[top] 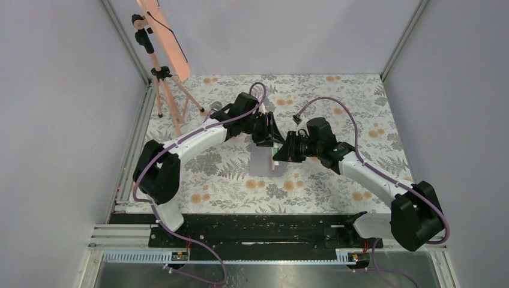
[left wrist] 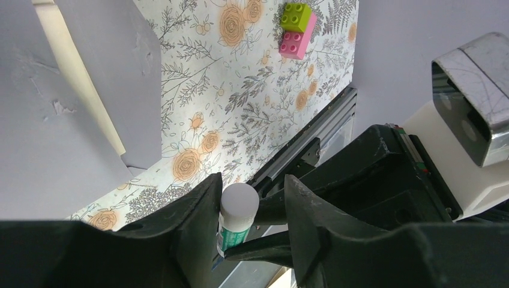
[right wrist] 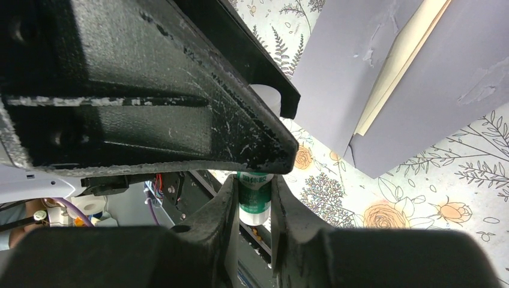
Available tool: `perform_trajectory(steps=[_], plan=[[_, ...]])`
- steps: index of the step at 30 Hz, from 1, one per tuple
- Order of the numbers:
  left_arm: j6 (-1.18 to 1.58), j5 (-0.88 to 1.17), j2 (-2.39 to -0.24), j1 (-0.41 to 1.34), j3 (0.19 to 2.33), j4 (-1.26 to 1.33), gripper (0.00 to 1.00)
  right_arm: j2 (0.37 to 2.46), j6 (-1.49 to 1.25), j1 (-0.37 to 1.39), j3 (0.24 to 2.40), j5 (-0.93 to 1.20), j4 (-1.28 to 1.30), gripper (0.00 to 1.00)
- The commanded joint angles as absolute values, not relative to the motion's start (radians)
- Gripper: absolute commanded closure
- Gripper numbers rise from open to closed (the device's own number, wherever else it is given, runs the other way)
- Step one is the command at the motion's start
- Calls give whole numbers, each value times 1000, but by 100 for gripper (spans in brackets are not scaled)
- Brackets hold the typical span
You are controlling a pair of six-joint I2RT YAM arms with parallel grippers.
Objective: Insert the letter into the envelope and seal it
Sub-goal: Pick up the solid glue from the center of the board, then open the solid glue cap from the solid glue.
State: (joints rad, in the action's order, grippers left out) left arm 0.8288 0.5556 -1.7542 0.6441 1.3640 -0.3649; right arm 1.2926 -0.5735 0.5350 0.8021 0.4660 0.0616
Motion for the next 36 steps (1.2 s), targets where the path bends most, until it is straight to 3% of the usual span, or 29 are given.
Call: perform_trajectory(steps=[1, 6, 9, 11, 15, 16, 36], plan=[[824, 561, -1744, 649, 1361, -342, 58, 1294, -578, 540, 830, 452, 37, 100], [806, 560, -1763, 649, 1375, -380, 52, 1295, -581, 539, 831, 451, 37, 100], [805, 549, -1755, 653, 1365, -381, 56, 1296, -582, 540, 831, 452, 37, 100], [807, 548, -1753, 654, 1361, -379, 64, 1298, -585, 539, 829, 453, 37, 100], [818, 565, -1759, 655, 1356, -367, 97, 1297, -587, 540, 824, 456, 37, 100], [824, 569, -1761, 654, 1355, -364, 100, 1297, -587, 540, 823, 456, 37, 100], [775, 480, -1825, 566, 1524, -445, 100, 1254, -613, 546, 745, 583, 12, 100]])
